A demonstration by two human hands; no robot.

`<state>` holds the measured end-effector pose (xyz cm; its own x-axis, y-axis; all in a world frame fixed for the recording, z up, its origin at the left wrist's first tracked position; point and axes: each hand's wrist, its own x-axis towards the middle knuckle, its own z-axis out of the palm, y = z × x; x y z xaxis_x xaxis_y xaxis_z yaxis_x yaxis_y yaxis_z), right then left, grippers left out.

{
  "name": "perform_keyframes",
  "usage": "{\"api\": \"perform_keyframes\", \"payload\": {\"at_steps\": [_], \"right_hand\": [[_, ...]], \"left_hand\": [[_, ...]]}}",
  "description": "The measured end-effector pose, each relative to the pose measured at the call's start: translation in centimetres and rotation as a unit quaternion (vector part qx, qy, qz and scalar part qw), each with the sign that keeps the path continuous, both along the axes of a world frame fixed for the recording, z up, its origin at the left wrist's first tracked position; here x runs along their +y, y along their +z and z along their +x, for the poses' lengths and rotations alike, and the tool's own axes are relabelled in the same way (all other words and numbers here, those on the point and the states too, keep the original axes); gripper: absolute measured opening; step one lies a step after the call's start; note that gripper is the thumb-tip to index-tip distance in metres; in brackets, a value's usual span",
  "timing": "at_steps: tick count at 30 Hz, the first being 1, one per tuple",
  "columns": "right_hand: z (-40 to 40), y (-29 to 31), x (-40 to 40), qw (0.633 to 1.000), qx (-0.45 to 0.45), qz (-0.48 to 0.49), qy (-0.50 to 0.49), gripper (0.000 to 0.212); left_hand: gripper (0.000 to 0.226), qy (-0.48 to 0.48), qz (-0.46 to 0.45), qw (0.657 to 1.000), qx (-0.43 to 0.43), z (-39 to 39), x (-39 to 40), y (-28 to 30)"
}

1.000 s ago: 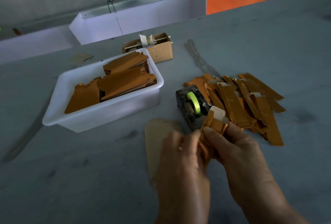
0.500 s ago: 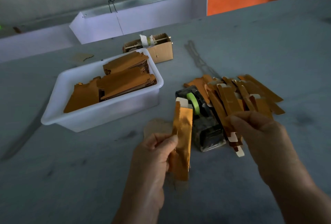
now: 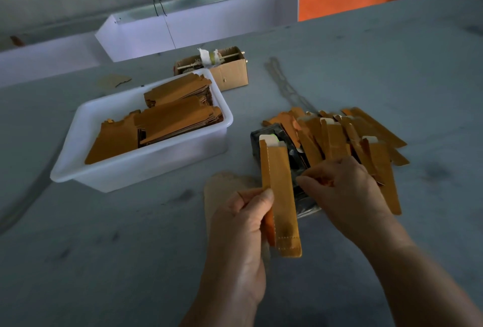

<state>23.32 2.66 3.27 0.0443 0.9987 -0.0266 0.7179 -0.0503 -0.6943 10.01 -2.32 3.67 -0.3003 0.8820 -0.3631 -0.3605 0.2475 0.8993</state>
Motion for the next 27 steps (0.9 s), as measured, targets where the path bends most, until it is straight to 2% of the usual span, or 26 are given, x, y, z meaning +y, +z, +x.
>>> {"api": "perform_keyframes", "payload": {"at_steps": [4,10,15,17,22,27], "right_hand": [[-0.1,-0.1,0.2,0.999,0.030,-0.035,0.014,0.018],[-0.4,0.1,0.5,0.991,0.131,-0.034,0.013,0.007],[-0.7,-0.4,-0.6,0.948,0.309,-0.044,-0.059,0.009],[-0.5,-0.6,-1.1,0.955,0.288,-0.018,-0.070,0.010],[-0.5,-1.4,-2.1,0.986,0.149,0.021,-0.069,0.016],[-0.9,-1.8,-2.4,0.991,0.107,0.041,-0.067,0.021]], "left_hand": [[0.013,0.003,0.010,1.000,-0.012,0.8,0.2,-0.1],[0.016,-0.002,0.001,1.000,-0.015,1.2,0.3,-0.5],[0.024,-0.011,0.010,1.000,0.006,1.3,0.2,-0.7],[0.030,-0.009,0.011,1.000,0.007,1.2,0.2,-0.7],[0.031,-0.007,0.013,1.000,0.009,0.8,0.1,-0.7],[0.022,-0.017,0.033,0.999,0.038,1.0,0.3,-0.7]]}}
